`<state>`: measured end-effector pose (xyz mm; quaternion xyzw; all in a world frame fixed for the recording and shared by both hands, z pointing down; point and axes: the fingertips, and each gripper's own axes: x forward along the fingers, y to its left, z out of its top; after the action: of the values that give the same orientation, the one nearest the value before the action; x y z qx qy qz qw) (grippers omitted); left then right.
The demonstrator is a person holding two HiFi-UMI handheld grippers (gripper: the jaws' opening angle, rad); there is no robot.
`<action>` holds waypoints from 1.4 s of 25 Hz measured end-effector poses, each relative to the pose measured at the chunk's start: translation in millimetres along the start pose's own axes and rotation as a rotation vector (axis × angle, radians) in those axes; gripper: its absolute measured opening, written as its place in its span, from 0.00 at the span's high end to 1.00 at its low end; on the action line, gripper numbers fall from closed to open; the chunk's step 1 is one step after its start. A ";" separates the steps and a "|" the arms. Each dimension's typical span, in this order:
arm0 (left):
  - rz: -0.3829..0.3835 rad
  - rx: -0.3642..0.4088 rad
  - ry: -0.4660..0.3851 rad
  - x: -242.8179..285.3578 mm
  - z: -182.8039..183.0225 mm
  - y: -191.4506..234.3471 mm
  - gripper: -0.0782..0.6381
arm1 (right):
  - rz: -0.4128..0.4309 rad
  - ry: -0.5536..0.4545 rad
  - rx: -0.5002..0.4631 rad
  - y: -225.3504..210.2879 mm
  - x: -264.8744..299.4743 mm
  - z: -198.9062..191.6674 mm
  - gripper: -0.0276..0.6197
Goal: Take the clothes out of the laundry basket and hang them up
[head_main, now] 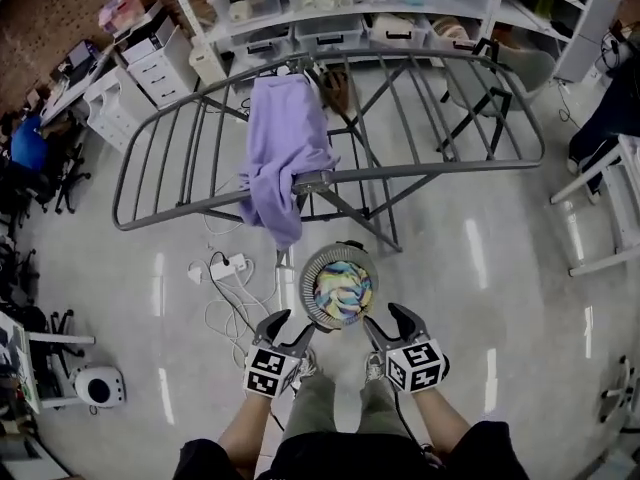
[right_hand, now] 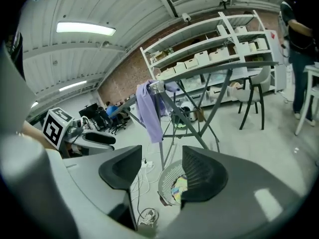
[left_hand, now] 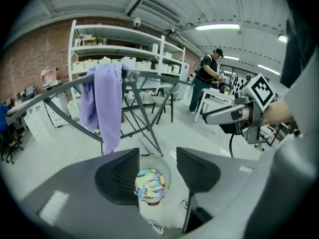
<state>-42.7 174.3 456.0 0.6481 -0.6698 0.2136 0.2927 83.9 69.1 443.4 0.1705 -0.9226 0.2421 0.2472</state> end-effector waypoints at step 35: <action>-0.373 0.554 0.559 393.1 -328.8 41.4 0.58 | -0.163 0.089 0.246 -104.9 191.5 -312.4 0.54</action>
<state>-41.5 103.8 965.3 0.7292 -0.3539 0.4959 0.3115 89.2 111.2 822.2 0.2628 -0.8573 0.3397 0.2838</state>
